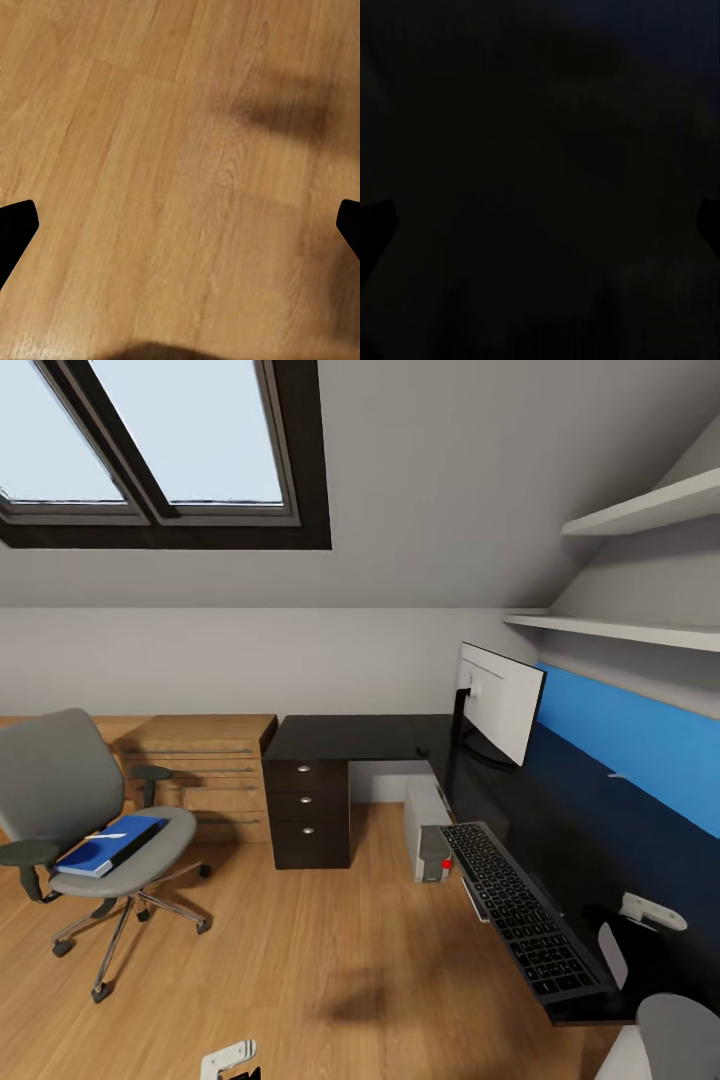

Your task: In the bedroom, organize the workspace by keeping the computer under the desk, ensuring the monitor is on the desk, placing the keyboard on the desk next to the monitor, placing the mouse on the desk next to the keyboard, moving the folder from the swivel chair onto the desk next to the mouse, stacking the notebook on top of the folder with the pen on top of the notebook, and positioning the swivel chair next to the desk.

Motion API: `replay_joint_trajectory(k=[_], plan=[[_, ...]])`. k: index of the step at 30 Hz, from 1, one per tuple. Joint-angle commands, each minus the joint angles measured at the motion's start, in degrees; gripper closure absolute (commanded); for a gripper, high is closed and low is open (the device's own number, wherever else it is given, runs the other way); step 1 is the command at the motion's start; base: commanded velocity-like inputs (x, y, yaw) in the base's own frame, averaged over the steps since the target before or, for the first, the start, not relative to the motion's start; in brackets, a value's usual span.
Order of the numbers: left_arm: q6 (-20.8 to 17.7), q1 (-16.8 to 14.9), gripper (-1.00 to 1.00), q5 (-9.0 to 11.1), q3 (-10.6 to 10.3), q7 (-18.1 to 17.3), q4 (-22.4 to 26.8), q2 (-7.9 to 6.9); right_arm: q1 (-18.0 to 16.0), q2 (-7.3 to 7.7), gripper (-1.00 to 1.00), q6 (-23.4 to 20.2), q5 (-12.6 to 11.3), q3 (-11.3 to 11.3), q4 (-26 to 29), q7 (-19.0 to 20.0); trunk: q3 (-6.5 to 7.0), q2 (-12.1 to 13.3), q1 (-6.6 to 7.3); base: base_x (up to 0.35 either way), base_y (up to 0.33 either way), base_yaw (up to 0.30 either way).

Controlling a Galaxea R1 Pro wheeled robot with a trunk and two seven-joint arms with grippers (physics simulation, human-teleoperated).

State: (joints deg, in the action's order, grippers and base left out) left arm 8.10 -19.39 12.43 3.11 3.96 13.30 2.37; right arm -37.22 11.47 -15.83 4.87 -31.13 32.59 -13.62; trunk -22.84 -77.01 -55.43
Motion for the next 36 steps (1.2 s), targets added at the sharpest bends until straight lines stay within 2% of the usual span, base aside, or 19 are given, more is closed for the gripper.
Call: replay_joint_trajectory(k=[1, 17, 36], plan=[[0.2, 0.0, -1.00, 0.0, 0.3, 0.0, 0.0, 0.03, 0.0, -0.01, -1.00, -0.2, 0.6, 0.0, -0.5, 0.0, -0.06, 0.0, 0.00, 0.000, -0.005, 0.000], [0.2, 0.0, -1.00, 0.0, 0.2, 0.1, 0.0, 0.08, 0.0, 0.71, -1.00, 0.2, 1.9, 0.8, -3.1, 0.5, -0.06, 0.0, 0.00, 0.000, -0.001, 0.000], [0.2, 0.0, -1.00, 0.0, 0.2, 0.2, 0.0, 0.09, 0.0, 2.66, -1.00, -1.1, 2.1, 0.8, -6.2, 0.6, -0.06, 0.0, 0.00, 0.000, 0.000, 0.000]])
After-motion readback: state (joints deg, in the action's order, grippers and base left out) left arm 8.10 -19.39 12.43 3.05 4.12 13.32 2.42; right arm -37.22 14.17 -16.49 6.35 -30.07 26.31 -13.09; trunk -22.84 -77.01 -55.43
